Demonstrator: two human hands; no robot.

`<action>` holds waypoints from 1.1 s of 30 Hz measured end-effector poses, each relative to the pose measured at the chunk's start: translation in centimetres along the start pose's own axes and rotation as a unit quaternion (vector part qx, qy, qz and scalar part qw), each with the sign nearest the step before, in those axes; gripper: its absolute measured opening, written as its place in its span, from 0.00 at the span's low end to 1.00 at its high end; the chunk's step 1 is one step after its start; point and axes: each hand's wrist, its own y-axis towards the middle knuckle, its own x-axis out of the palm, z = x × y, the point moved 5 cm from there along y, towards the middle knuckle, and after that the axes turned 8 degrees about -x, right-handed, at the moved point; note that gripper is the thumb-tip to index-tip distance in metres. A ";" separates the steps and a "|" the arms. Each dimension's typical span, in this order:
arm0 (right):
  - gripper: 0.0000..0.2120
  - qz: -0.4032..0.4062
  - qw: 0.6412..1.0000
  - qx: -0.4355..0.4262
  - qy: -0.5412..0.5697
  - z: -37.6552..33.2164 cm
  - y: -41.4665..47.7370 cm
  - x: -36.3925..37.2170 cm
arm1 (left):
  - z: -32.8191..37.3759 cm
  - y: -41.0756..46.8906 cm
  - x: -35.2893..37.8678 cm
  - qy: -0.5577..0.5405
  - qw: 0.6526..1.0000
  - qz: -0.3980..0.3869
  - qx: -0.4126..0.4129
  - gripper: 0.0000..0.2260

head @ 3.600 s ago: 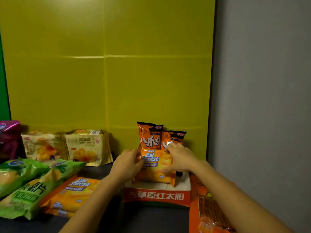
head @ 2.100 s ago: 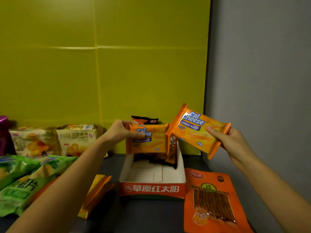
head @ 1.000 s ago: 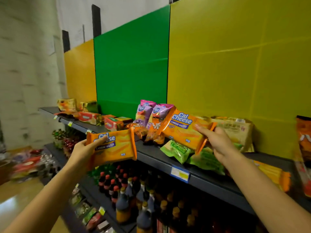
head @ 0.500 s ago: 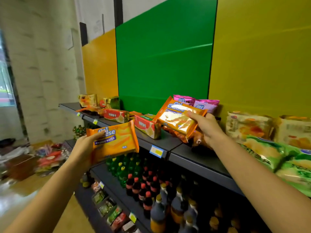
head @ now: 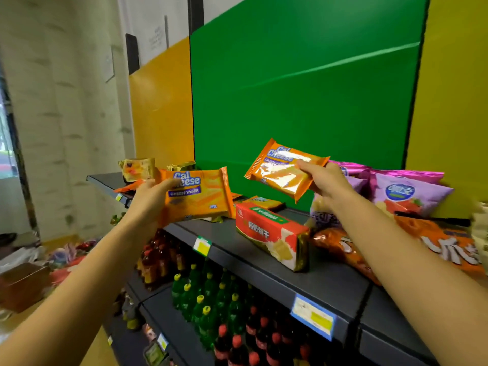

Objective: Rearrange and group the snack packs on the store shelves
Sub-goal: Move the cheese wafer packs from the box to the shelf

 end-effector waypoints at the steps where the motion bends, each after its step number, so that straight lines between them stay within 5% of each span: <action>1: 0.05 0.001 1.000 0.003 0.003 0.6 0.9 0.8 | 0.2 1.4 -0.1 0.001 1.000 -0.006 0.012 0.03; 18: 0.03 0.085 0.989 -0.013 -0.123 4.9 12.4 4.7 | -1.3 23.6 8.6 0.080 0.970 -0.227 0.013 0.03; 23: 0.08 0.137 0.975 0.005 -0.173 6.8 14.4 5.3 | -3.1 28.5 13.7 0.193 0.912 -0.360 0.032 0.03; 33: 0.06 0.108 0.952 0.056 -0.281 9.6 17.0 7.1 | -7.7 32.6 17.1 0.447 0.765 -0.463 0.025 0.12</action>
